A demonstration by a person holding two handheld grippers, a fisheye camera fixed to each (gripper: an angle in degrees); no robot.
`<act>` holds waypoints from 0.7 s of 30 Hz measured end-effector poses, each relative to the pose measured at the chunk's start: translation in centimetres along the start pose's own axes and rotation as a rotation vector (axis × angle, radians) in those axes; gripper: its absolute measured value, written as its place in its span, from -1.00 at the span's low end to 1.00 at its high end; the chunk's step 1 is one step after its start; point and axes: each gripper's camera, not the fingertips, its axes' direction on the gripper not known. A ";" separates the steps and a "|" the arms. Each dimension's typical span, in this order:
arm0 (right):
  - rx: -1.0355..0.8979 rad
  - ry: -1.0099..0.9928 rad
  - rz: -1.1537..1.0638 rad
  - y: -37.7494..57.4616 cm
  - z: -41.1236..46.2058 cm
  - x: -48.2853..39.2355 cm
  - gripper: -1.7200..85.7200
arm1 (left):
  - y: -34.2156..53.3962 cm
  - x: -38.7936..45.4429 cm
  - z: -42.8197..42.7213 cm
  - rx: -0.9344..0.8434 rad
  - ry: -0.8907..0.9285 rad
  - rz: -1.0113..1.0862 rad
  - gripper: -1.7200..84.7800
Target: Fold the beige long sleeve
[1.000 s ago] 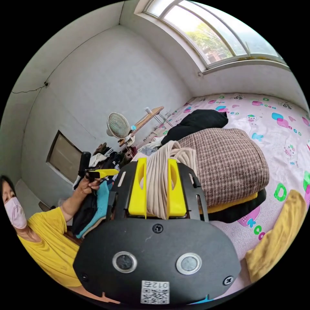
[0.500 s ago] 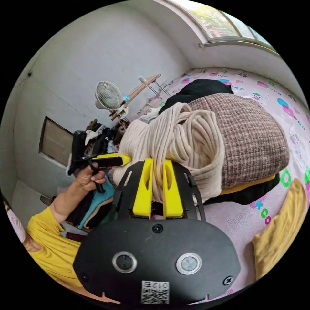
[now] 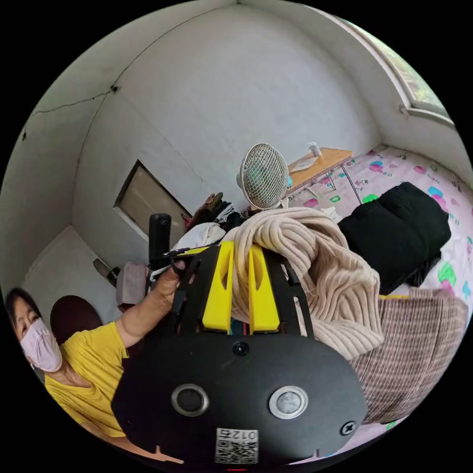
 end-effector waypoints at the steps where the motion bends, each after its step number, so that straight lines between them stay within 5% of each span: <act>1: -0.020 0.049 -0.046 -2.1 2.2 -2.0 -0.85 | 0.0 -1.0 -1.2 0.025 -0.117 0.000 -0.79; 3: -0.071 0.187 -0.085 -4.6 5.3 -4.8 -0.79 | 0.3 -3.1 -1.9 -0.003 -0.267 -0.045 -0.77; 5: -0.152 0.472 -0.095 -5.8 8.4 -7.6 -0.76 | 1.5 -6.6 0.0 -0.265 -0.532 -0.127 -0.76; 8: -0.149 0.583 -0.139 -3.8 8.9 -10.4 -0.79 | 5.2 -7.9 1.6 -0.372 -0.726 -0.107 -0.80; 16: -0.172 0.456 -0.170 11.2 1.5 -15.9 -0.91 | 15.2 1.9 1.0 0.120 -0.419 0.245 -0.93; 21: -0.040 0.691 -0.263 24.4 -7.3 -25.0 -0.94 | 24.1 13.2 6.1 0.269 -0.336 0.581 -0.95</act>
